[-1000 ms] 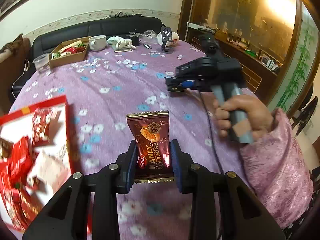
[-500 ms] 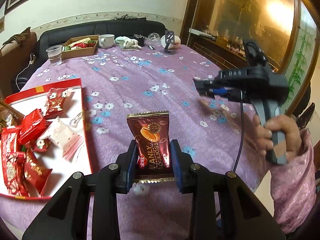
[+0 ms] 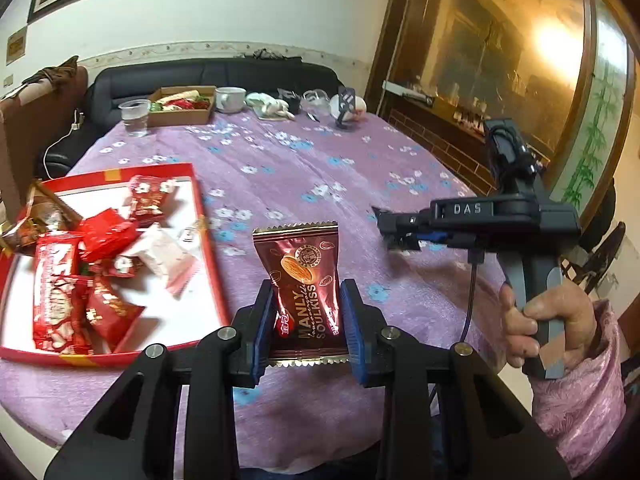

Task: Organize snacks
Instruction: 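Carry the brown and purple packets over the tray and release both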

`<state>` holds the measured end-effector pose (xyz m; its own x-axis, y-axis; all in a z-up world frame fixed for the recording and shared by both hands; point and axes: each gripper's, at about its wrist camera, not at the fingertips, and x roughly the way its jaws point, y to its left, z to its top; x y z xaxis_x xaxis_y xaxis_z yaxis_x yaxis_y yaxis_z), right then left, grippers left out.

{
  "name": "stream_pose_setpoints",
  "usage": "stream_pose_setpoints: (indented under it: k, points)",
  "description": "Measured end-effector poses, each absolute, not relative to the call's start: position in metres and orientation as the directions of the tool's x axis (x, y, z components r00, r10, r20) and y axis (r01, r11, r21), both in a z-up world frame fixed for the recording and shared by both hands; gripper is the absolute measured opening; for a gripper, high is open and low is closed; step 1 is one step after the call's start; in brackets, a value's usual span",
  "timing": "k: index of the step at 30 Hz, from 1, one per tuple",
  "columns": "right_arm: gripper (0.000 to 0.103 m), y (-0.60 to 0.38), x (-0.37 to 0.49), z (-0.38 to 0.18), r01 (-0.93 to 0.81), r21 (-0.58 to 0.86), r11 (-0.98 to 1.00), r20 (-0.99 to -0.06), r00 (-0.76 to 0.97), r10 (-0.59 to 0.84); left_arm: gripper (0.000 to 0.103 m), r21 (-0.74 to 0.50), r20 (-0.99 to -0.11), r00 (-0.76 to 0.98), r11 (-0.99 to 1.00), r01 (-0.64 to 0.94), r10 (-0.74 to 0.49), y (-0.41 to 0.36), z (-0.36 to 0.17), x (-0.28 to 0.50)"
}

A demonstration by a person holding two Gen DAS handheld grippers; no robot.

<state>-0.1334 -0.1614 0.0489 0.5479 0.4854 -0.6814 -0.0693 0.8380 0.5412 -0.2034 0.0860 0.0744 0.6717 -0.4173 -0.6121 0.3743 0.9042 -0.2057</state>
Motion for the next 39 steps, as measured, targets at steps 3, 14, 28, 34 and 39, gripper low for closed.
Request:
stream_pose_setpoints:
  k: [3,14,28,34,39]
  points:
    - [0.026,-0.144,-0.136,0.054,-0.095,0.538,0.838,-0.680,0.538,0.498,0.030,-0.218,-0.594,0.692,0.910,0.352,-0.410,0.104,0.078,-0.207]
    - [0.026,-0.071,-0.129,0.076,-0.200,0.511,0.836,-0.670,0.517,0.533,0.030,-0.229,-0.535,0.779,0.944,0.237,-0.326,0.184,0.091,-0.219]
    - [0.026,0.019,-0.100,0.097,-0.332,0.504,0.798,-0.655,0.455,0.603,0.030,-0.228,-0.525,0.838,0.973,0.034,-0.152,0.278,0.088,-0.209]
    - [0.026,0.064,-0.089,0.099,-0.398,0.494,0.773,-0.657,0.410,0.632,0.030,-0.205,-0.532,0.838,0.979,0.015,-0.124,0.287,0.085,-0.194]
    - [0.026,0.095,-0.084,0.097,-0.442,0.491,0.751,-0.662,0.372,0.651,0.030,-0.189,-0.529,0.841,0.982,0.015,-0.115,0.287,0.086,-0.184]
